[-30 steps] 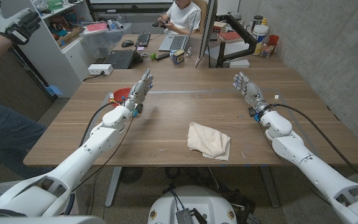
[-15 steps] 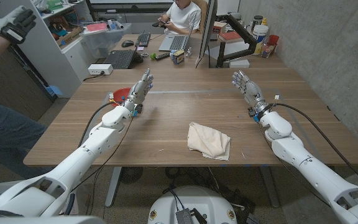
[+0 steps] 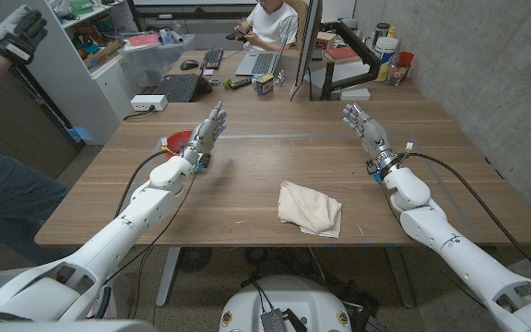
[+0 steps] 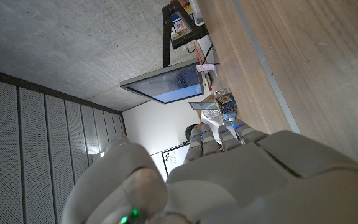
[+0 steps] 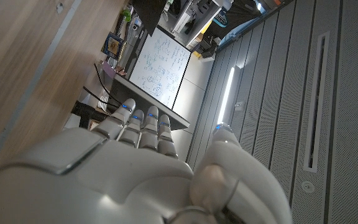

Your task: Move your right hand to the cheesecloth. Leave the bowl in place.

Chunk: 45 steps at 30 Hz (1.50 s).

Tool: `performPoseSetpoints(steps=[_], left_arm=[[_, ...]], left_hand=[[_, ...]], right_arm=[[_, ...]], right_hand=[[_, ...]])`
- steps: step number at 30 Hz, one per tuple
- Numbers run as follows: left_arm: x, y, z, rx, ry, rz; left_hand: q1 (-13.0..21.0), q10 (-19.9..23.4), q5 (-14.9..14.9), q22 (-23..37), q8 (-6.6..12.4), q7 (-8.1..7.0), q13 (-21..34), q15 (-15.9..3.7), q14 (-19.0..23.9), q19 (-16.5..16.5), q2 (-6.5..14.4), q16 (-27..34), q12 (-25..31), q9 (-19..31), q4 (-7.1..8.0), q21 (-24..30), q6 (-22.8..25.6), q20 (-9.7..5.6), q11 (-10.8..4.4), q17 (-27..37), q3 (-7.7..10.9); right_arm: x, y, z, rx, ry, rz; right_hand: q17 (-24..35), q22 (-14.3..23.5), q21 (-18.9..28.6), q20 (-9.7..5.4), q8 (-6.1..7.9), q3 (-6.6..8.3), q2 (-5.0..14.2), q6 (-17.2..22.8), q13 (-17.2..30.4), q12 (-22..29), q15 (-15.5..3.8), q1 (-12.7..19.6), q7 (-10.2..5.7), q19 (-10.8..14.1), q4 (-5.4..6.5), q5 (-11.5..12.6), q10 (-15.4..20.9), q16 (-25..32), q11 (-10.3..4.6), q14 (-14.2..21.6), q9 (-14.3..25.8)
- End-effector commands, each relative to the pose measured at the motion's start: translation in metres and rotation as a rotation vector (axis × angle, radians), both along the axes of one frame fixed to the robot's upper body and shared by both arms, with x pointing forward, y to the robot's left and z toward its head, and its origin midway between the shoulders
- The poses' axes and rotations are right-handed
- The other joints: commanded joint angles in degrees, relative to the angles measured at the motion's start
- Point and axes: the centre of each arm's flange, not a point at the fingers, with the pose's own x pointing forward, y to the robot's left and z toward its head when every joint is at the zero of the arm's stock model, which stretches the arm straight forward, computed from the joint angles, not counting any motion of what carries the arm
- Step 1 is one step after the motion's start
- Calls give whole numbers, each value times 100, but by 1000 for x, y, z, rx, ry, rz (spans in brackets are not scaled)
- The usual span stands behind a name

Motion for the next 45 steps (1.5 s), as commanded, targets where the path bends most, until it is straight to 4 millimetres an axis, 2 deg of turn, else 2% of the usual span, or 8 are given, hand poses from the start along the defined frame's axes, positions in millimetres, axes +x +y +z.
performPoseSetpoints(steps=[1, 9, 45], left_arm=[[0, 1, 5, 6, -7, 2], [1, 0, 5, 8, -6, 4], [7, -4, 9, 4, -4, -6]], left_hand=[[16, -27, -32, 33, 30, -6, 18, -12, -49, -39, 34, 21, 20, 33, 16, 4, 19, -112, -30, 27, -34], [20, -29, -36, 33, 30, -8, 18, -10, -46, -46, 41, 23, 20, 33, 14, 4, 22, -100, -30, 27, -41], [32, -28, -52, 34, 43, -14, 18, -16, -49, -80, 64, 24, 24, 34, 12, 3, 73, -70, -59, 27, -74]], right_arm=[[-6, 4, 2, -4, -61, 13], [-11, 7, 5, -29, -87, 24], [-37, 20, 12, -156, -208, -7]], right_hand=[[32, 10, 22, -49, 33, -8, 6, 74, 16, 25, -9, -5, -28, 69, -23, 16, 99, 29, 18, 76, 7], [29, 9, 13, -41, 124, -19, -14, 351, 19, 32, -10, -5, -118, 103, -44, 27, 186, 31, 8, 165, 17], [32, 9, -11, -4, 79, -33, -18, 361, 31, 74, -96, -25, -330, 157, -67, 47, 433, 37, -83, 347, 34]])
